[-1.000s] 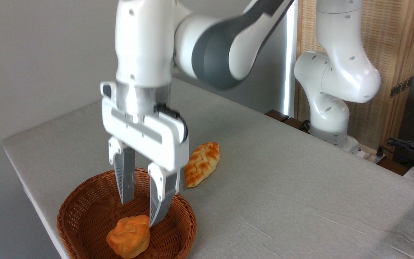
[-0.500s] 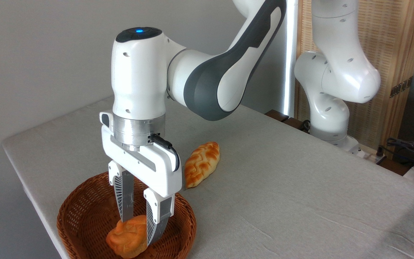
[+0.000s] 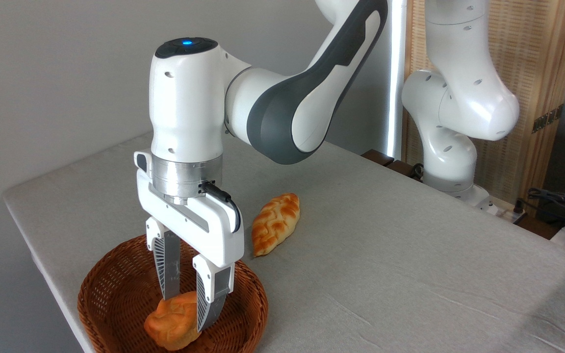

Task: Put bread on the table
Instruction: 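Close the gripper around the round orange bun in the basket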

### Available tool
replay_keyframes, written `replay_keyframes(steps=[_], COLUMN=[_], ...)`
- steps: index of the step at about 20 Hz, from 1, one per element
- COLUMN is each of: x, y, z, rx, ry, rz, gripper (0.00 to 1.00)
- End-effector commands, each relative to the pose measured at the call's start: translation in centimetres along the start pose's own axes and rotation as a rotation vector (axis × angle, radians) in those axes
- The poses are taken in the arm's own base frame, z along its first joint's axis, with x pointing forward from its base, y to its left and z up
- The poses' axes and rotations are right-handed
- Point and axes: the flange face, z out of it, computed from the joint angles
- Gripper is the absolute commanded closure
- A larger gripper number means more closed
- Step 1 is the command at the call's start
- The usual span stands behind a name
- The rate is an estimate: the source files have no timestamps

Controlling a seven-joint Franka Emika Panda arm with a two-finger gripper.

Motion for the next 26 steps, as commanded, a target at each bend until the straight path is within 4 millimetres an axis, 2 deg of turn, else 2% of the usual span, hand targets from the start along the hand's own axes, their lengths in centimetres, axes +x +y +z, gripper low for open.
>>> replay_keyframes(steps=[1, 13, 15, 16, 18, 20, 26], x=[0.3, 0.2, 0.2, 0.2, 0.2, 0.2, 0.2], y=[0.1, 0.5, 0.5, 0.5, 0.5, 0.5, 0.4], z=[-0.4, 1.7, 2.0, 1.9, 1.9, 1.9, 1.9], rx=[-0.019, -0.042, -0.043, -0.043, -0.043, -0.043, -0.043], ry=[0.042, 0.018, 0.015, 0.017, 0.017, 0.017, 0.017], rz=[-0.037, -0.028, -0.027, -0.028, -0.025, -0.025, -0.026], gripper=[0.00, 0.00, 0.19, 0.38, 0.55, 0.57, 0.77])
